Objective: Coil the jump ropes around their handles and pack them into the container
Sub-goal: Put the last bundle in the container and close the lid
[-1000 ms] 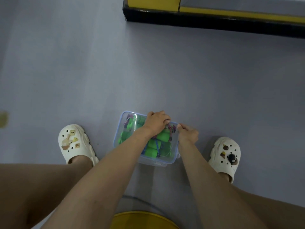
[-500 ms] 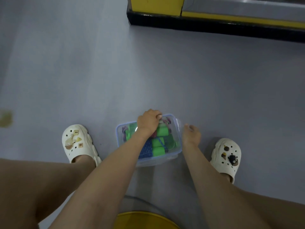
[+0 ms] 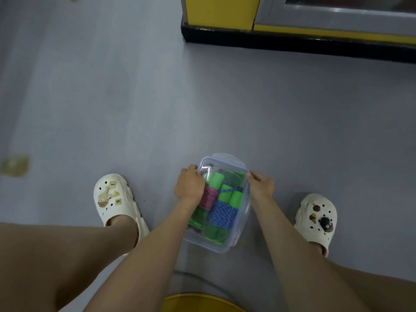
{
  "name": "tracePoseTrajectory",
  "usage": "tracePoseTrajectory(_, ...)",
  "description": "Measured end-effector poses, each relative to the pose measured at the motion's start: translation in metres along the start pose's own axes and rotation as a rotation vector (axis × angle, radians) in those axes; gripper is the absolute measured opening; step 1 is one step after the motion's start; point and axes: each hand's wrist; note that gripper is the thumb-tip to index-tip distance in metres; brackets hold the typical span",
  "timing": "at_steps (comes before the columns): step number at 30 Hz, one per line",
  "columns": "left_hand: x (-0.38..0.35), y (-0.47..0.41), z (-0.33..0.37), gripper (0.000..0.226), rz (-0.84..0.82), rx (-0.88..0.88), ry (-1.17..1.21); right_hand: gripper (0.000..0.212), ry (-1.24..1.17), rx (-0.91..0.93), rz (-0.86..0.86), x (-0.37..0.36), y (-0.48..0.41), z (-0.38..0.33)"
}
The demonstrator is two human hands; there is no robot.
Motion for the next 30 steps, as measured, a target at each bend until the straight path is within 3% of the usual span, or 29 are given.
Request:
tracePoseTrajectory(6,-0.008,-0.012,0.012,0.035,0.020,-0.201,0.223,0.026,-0.115,-0.096,0.031,-0.005,-0.009,0.002)
tracePoseTrajectory(11,-0.013,-0.029,0.020,0.026,0.048,-0.249,0.316,0.023,-0.093,-0.101,0.039,-0.005,-0.011,0.006)
tracePoseTrajectory(16,-0.010,-0.031,0.020,0.037,0.085,-0.596,0.049,0.021,-0.035,-0.096,0.064,-0.007,-0.009,0.008)
tracePoseTrajectory(19,-0.010,-0.037,0.021,0.031,0.024,-0.805,-0.128,0.021,-0.051,-0.116,0.059,-0.007,-0.009,0.006)
tracePoseTrajectory(25,-0.010,-0.048,0.023,0.020,-0.178,-0.616,-0.008,0.021,-0.034,-0.121,0.039,-0.006,-0.011,0.008)
tracePoseTrajectory(30,-0.008,-0.052,0.027,0.021,-0.241,-0.583,-0.013,0.021,-0.039,-0.133,0.031,-0.006,-0.011,0.008)
Point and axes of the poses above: each hand's wrist, its own y-axis away from the middle knuckle, its own x-axis out of the back of the hand, z = x × y
